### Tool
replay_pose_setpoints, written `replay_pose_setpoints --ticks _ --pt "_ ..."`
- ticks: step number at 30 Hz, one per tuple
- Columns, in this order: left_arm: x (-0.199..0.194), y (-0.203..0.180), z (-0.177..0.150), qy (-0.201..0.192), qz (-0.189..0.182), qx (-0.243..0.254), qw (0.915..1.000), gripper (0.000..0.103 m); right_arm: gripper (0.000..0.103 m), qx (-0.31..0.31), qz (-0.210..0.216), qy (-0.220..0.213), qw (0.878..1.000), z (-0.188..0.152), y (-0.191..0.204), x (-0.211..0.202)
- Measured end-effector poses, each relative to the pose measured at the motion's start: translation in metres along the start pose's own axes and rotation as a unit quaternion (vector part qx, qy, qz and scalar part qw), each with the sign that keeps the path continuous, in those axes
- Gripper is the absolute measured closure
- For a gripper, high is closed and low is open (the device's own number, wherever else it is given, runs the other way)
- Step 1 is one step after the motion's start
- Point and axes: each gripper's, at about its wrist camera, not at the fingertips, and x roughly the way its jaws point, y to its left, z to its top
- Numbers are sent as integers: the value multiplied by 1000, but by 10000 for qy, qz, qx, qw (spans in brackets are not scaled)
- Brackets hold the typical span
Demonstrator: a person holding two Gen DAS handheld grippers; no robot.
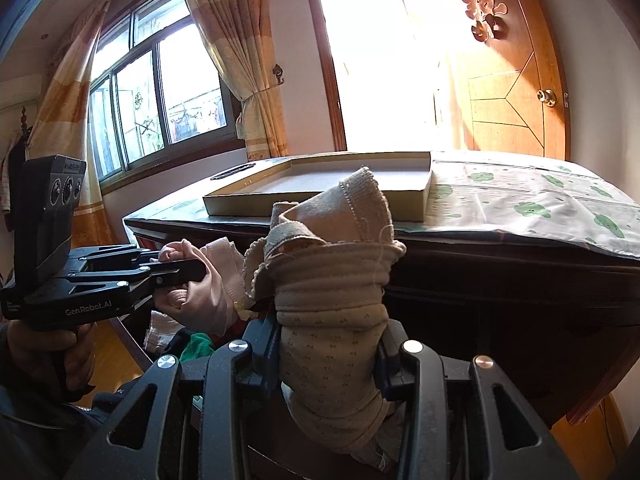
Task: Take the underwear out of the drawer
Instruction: 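Lift both held underwear out of the drawer toward the cardboard tray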
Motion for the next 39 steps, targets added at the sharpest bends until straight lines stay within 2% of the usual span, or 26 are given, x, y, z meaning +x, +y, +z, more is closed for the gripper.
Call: replay_pose_setpoints --ticks 22,39 --pt "-25 -9 6 -663 187 309 9971 83 64 -244 93 -478 9985 9 9 -15" --pt "-30 -3 16 -912 376 386 9944 83 64 -339 113 -617 9975 16 12 -19"
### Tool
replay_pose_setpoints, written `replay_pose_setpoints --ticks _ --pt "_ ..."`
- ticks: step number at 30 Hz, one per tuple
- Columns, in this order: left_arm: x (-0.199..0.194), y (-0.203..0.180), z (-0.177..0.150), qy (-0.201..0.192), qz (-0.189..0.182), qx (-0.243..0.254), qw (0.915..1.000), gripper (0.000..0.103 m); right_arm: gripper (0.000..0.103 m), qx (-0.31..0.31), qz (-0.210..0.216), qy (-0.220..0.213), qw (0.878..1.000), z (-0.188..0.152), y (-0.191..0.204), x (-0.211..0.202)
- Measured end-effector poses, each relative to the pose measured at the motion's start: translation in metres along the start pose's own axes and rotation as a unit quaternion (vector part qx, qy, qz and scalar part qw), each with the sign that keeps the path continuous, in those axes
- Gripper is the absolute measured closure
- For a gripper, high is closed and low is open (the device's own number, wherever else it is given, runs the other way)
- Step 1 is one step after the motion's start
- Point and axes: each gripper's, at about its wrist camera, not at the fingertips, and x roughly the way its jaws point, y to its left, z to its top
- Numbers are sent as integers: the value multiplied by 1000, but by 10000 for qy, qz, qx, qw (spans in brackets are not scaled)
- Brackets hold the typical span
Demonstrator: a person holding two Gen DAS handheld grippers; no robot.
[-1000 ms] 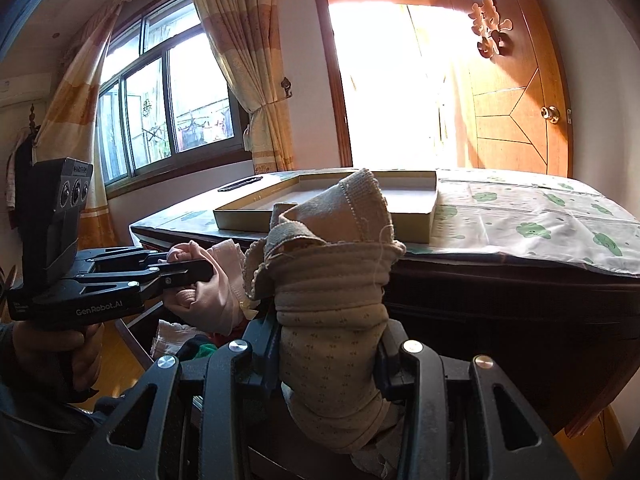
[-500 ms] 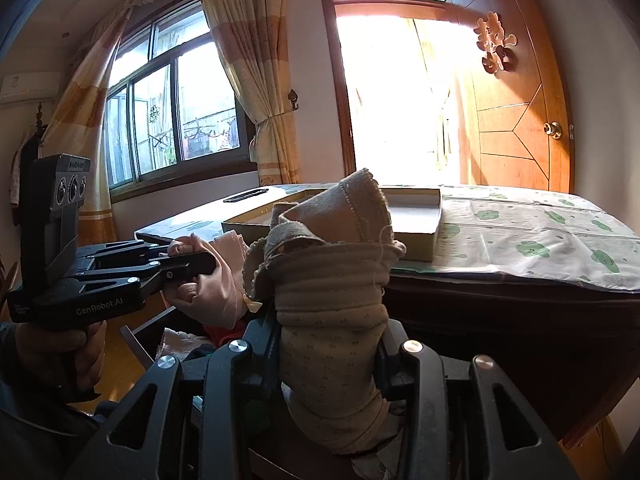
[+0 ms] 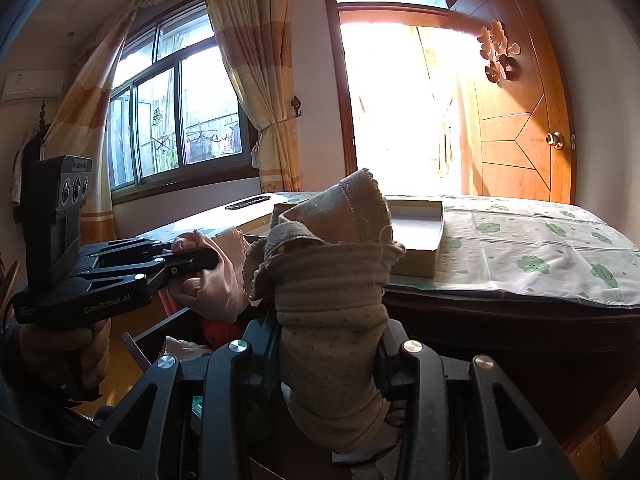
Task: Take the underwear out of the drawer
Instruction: 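Lift both held underwear out of the drawer toward the cardboard tray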
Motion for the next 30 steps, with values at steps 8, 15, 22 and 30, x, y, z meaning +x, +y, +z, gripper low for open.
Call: replay_pose_setpoints --ticks 8,15,22,30 --pt "1 4 9 -60 44 37 10000 83 64 -41 -2 -5 10000 6 -1 3" --pt "0 5 13 -127 98 41 9999 83 64 -99 18 -67 9999 12 0 3" --pt "2 7 15 -158 136 21 9998 83 64 -105 15 -95 9999 12 0 4" --pt "2 10 24 -264 198 40 9994 83 64 -133 -13 -118 9998 16 1 4"
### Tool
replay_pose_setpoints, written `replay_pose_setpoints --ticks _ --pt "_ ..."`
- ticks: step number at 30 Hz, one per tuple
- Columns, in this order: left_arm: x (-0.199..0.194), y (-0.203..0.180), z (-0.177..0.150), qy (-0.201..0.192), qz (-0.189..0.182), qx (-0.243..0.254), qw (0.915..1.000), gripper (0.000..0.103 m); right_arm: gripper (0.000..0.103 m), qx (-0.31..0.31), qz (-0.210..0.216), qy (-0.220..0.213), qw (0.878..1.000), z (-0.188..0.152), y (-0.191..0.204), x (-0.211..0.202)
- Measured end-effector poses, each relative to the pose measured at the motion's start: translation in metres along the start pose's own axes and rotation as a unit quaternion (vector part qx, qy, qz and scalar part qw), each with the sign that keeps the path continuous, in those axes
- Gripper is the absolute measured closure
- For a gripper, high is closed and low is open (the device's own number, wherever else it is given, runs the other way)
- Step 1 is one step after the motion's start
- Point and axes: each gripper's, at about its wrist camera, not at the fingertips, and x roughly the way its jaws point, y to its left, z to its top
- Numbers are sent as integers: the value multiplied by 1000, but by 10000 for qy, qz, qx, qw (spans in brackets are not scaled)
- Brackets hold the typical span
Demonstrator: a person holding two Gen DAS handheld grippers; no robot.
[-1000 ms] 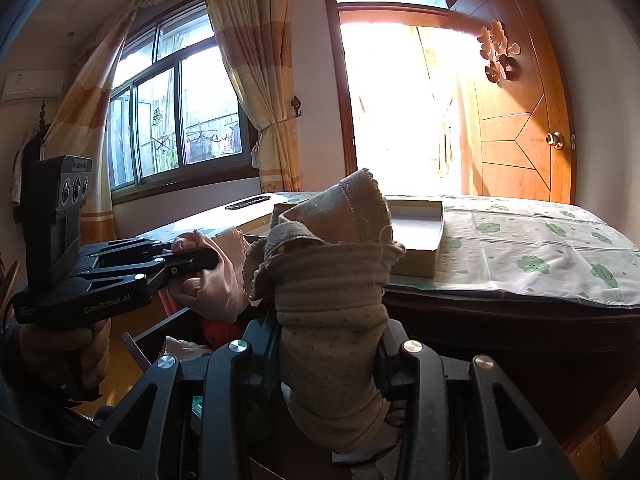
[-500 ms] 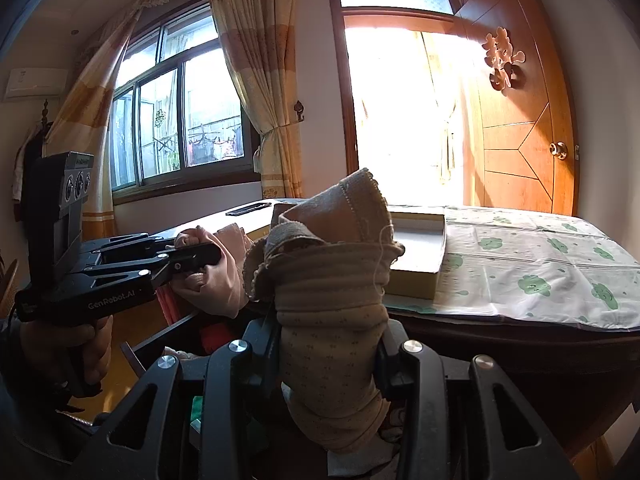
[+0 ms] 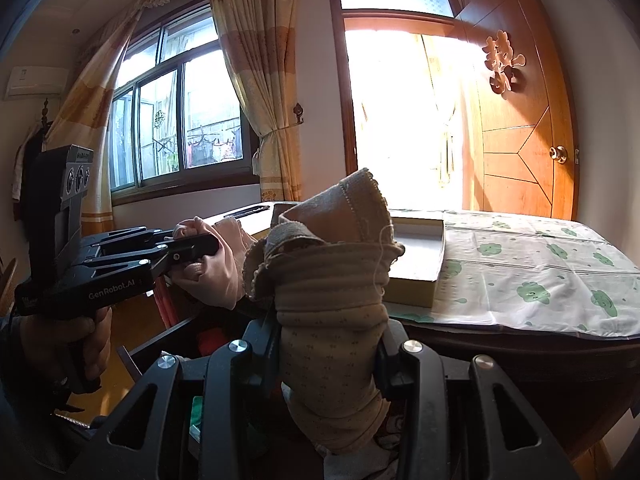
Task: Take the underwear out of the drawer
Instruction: 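Lift both held underwear out of the drawer toward the cardboard tray, then carry both underwear over the cardboard tray with both grippers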
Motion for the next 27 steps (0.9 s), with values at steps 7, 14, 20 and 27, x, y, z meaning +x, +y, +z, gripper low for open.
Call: replay_pose_setpoints --ticks 7,14,20,27 --pt "4 4 6 -45 10 -2 10000 83 64 -28 -15 -31 10000 5 0 2" --pt "7 9 19 -85 -18 5 10000 83 64 34 26 -49 10000 15 -3 7" --pt "16 13 30 -59 -27 2 10000 83 64 34 11 -69 10000 30 -8 14" --pt "29 19 39 40 -61 -38 10000 83 64 83 -13 54 9999 44 -19 28"
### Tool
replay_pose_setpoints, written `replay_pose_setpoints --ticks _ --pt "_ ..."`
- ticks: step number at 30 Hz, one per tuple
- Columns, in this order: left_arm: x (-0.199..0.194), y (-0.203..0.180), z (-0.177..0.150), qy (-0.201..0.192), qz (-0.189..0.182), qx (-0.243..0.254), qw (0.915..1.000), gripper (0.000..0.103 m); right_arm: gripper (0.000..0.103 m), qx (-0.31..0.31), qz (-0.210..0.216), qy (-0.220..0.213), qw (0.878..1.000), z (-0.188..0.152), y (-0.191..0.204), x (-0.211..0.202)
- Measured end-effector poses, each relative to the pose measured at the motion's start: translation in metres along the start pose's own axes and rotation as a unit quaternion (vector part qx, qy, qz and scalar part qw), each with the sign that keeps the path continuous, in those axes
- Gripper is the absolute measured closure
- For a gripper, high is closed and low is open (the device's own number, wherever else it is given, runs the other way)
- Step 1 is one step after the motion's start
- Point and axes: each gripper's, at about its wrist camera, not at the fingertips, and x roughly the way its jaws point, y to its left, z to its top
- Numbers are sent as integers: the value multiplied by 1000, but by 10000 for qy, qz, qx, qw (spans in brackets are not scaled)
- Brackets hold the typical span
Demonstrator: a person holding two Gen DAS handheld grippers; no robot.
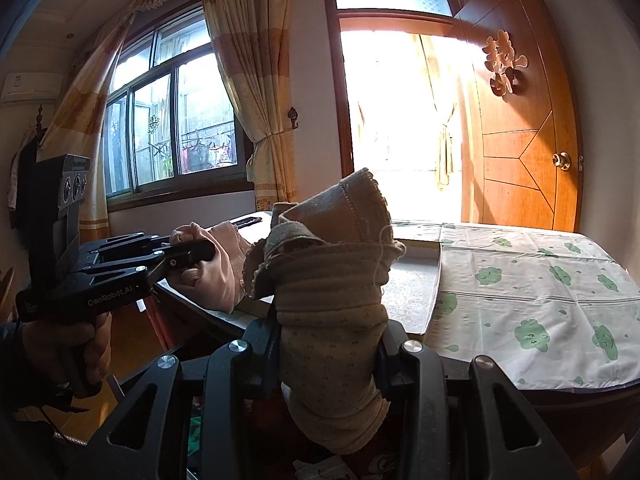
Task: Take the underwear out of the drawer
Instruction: 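Carry both underwear over the cardboard tray with both grippers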
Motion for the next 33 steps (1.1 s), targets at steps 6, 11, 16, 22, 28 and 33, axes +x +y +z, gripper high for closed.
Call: replay_pose_setpoints --ticks 6,11,16,22,28,33 --pt "10 6 12 46 -30 41 10000 83 64 119 -9 130 9998 9 -12 12" --pt "22 6 16 162 -58 118 9998 83 64 233 -11 228 9995 14 -20 21" --pt "34 7 23 225 -78 204 9995 83 64 232 -29 354 9991 18 -24 32" --pt "44 11 36 201 -75 278 9994 83 64 260 -18 458 9986 28 -29 45" --pt "59 18 52 226 -106 284 9993 83 64 238 -17 538 9983 41 -34 59" --pt "78 23 60 381 -157 234 9989 83 64 246 39 607 9978 57 -38 72"
